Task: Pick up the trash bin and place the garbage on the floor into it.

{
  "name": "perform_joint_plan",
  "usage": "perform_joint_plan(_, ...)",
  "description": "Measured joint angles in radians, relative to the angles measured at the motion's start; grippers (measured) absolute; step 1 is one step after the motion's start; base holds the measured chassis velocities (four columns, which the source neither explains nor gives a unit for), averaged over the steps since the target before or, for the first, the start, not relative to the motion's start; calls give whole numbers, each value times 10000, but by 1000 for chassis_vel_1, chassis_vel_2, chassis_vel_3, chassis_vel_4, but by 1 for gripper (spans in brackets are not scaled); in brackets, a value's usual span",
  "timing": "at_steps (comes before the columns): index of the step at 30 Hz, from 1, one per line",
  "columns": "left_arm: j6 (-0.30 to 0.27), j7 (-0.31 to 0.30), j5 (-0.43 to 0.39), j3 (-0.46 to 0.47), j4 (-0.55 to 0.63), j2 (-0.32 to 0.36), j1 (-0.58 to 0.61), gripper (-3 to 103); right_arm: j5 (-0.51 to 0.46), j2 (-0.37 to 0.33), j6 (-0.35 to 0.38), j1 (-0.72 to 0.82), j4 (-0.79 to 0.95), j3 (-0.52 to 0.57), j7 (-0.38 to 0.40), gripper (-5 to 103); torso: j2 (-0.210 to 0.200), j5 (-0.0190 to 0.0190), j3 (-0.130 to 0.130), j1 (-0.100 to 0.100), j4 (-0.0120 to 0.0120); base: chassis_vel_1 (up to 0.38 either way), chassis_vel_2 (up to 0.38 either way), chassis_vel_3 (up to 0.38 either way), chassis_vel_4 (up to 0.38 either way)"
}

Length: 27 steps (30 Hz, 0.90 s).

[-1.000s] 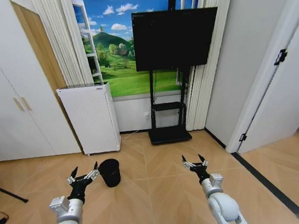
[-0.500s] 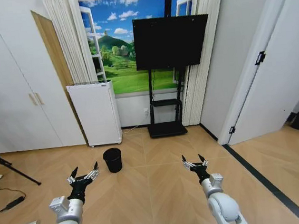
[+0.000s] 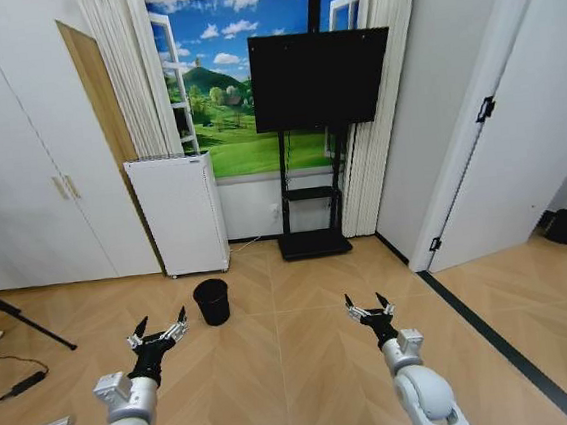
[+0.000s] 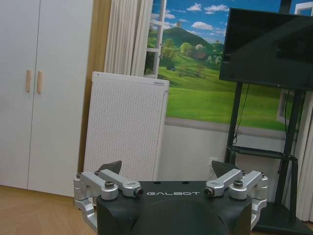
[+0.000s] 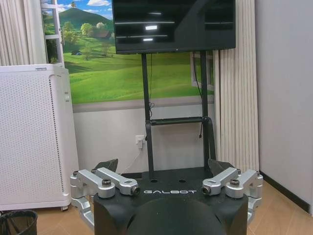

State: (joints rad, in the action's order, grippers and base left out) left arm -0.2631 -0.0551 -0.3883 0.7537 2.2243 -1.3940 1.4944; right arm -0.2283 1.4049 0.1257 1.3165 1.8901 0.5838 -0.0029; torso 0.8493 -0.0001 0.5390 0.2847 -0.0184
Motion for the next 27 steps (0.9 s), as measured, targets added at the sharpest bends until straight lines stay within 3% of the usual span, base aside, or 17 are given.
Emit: perform_joint_plan(27, -1, 0, 0, 0, 0, 0, 1, 100, 0, 0, 0, 0, 0, 0, 0, 100, 2, 1, -1, -3, 0, 0, 0, 0, 0)
